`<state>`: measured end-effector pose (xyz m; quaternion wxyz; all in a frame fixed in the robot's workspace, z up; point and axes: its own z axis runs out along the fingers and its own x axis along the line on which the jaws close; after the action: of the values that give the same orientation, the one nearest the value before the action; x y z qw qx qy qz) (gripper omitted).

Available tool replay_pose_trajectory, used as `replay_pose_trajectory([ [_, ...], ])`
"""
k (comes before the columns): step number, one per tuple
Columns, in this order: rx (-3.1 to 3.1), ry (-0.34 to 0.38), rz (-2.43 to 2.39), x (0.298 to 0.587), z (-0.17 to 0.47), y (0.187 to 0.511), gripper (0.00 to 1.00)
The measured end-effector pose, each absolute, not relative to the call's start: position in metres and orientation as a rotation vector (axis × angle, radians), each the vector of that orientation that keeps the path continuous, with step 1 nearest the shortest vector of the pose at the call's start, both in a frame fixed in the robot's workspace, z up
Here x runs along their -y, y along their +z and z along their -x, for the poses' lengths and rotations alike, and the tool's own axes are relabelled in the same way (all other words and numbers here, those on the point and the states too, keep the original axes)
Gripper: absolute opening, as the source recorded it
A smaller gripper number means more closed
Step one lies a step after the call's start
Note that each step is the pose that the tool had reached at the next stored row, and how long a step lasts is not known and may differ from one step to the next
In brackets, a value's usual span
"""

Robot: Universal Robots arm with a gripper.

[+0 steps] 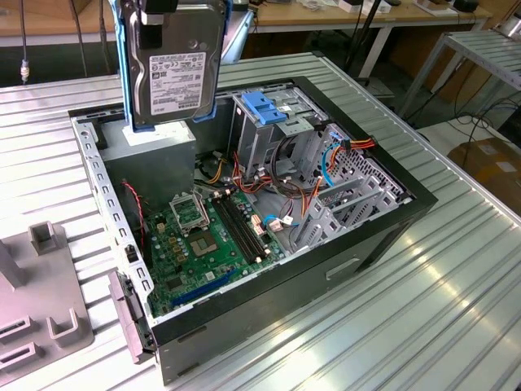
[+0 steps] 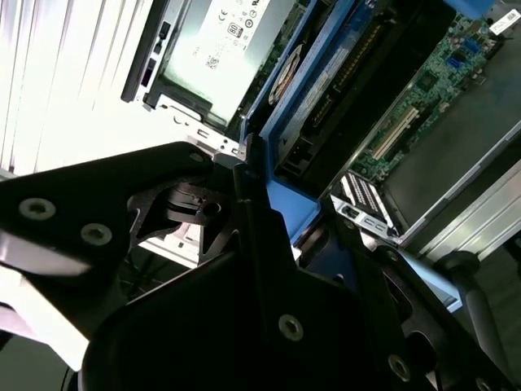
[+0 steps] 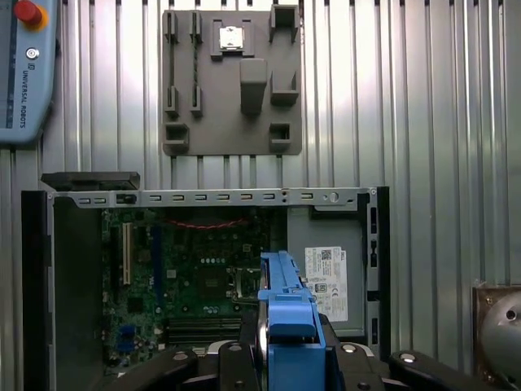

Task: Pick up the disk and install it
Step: 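Insert the disk into the insertion slot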

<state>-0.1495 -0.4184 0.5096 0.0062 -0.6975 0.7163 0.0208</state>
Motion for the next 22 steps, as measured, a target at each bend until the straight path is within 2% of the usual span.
replay_pose_trajectory([
  [7, -2.241, 0.065, 2.183, 0.428, 0.147, 0.509, 0.37],
  [22, -2.242, 0.064, 2.183, 0.43, 0.119, 0.508, 0.37],
])
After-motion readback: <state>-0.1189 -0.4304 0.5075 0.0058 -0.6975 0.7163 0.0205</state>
